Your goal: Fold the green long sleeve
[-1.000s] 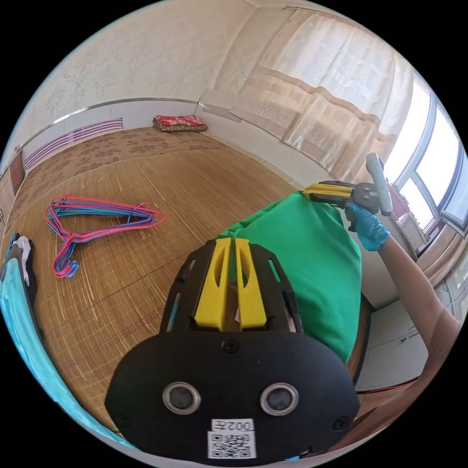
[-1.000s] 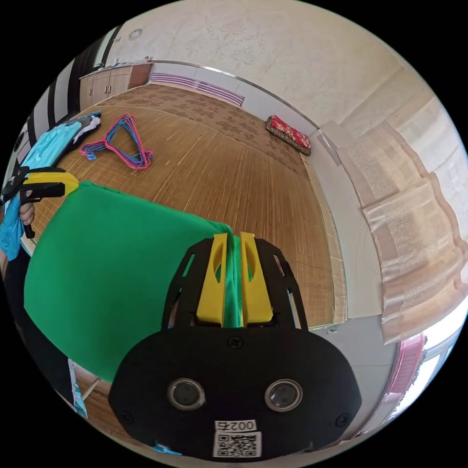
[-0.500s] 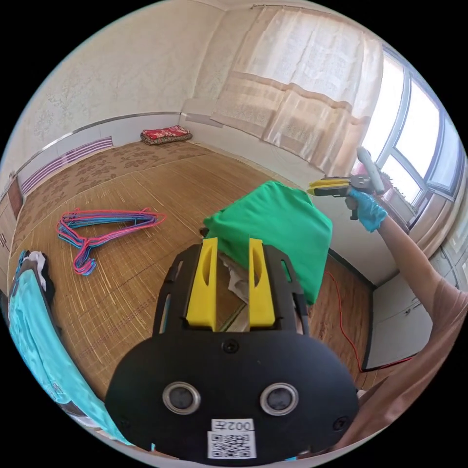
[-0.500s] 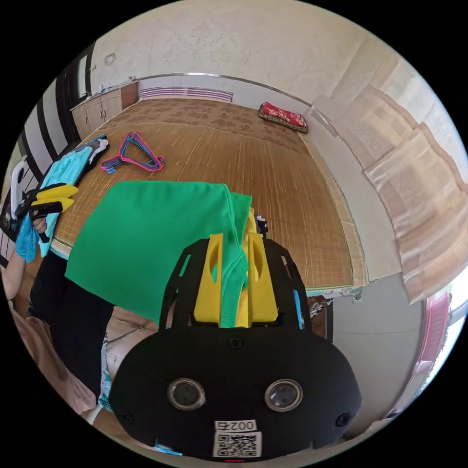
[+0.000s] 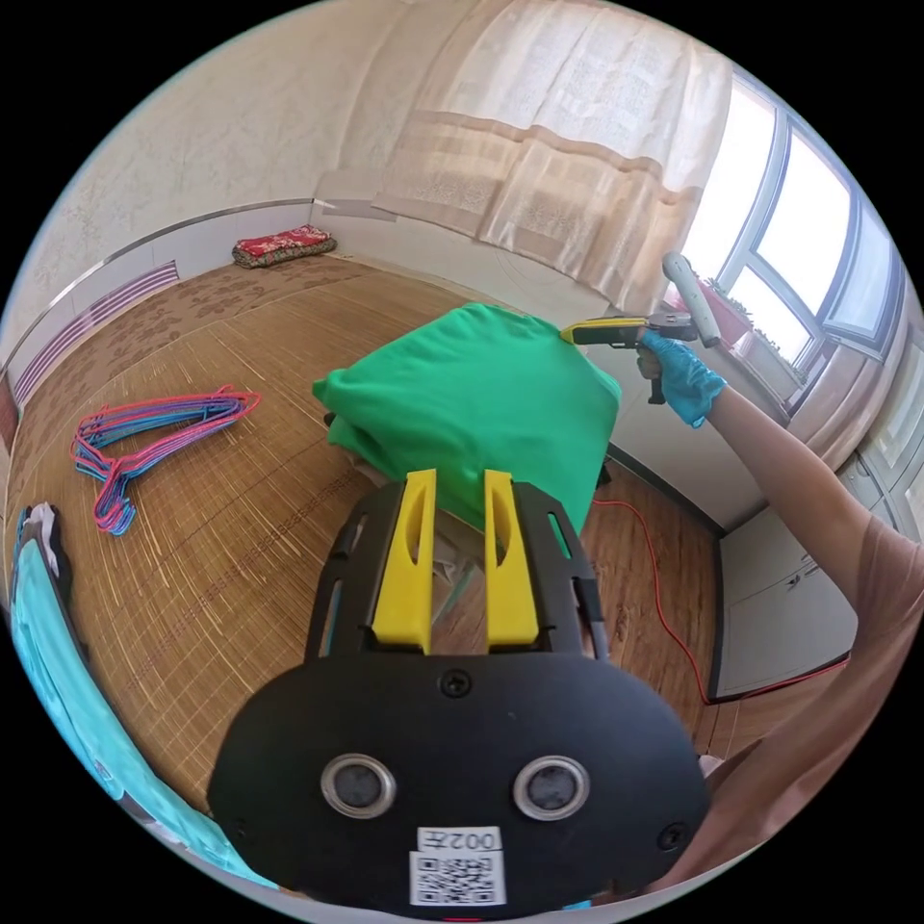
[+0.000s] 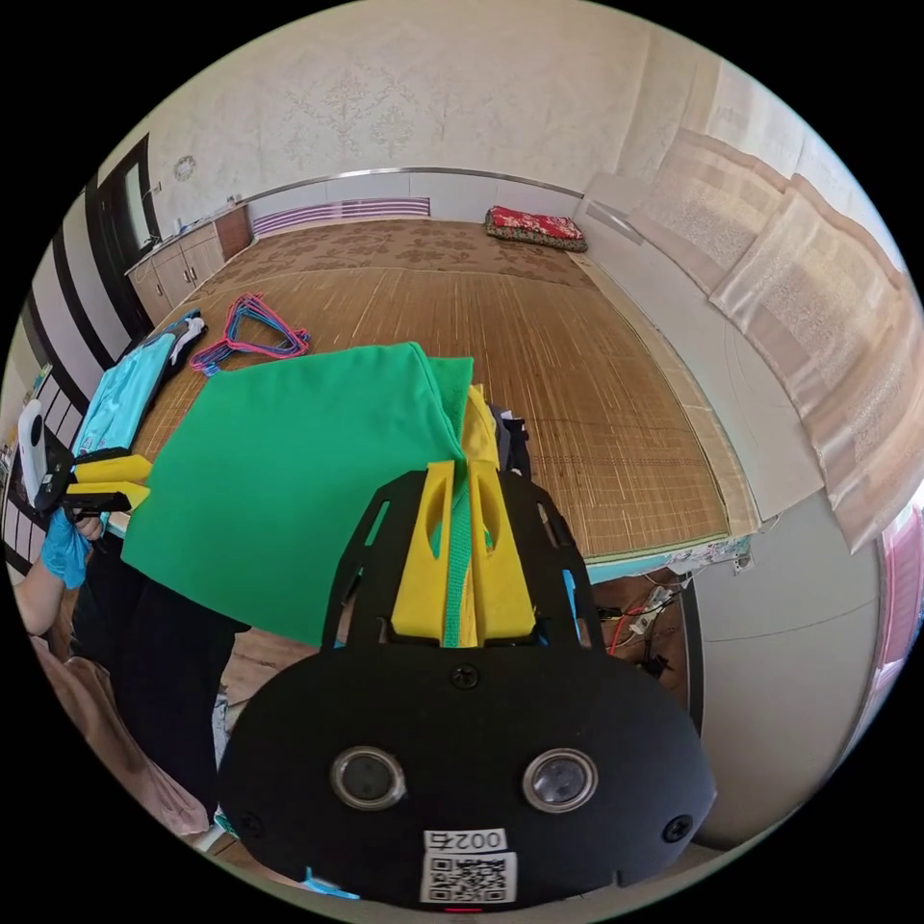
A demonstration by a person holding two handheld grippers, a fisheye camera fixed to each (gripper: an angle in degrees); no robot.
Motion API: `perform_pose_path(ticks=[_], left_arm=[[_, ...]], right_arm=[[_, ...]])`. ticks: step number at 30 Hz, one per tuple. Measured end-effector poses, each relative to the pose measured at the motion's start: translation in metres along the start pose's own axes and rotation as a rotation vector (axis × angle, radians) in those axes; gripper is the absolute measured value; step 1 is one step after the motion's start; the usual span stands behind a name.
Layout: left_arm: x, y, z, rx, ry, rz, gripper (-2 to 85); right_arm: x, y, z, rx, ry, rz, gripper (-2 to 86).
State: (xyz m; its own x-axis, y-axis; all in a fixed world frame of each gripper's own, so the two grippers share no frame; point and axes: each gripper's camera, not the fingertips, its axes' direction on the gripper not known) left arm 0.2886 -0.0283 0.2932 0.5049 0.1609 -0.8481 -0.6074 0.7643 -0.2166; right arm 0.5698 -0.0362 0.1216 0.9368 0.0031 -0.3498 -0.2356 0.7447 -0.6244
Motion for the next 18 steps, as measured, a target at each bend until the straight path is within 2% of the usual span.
perform_pose_path(ticks=[6,12,18], left_arm=[[0.004,0.019,-0.010,-0.023,-0.024,-0.016,3.1],[0.012,0.044,-0.035,-0.029,-0.063,0.001,3.0],[0.019,0.086,-0.080,-0.025,-0.128,0.027,4.4]], right_arm=[[-0.012,0.005,-0.018,0.003,-0.019,0.042,5.2],[-0.041,0.016,-0.060,-0.012,0.059,0.010,4.6],[-0.113,0.030,-0.129,0.076,0.027,-0.071,3.0]])
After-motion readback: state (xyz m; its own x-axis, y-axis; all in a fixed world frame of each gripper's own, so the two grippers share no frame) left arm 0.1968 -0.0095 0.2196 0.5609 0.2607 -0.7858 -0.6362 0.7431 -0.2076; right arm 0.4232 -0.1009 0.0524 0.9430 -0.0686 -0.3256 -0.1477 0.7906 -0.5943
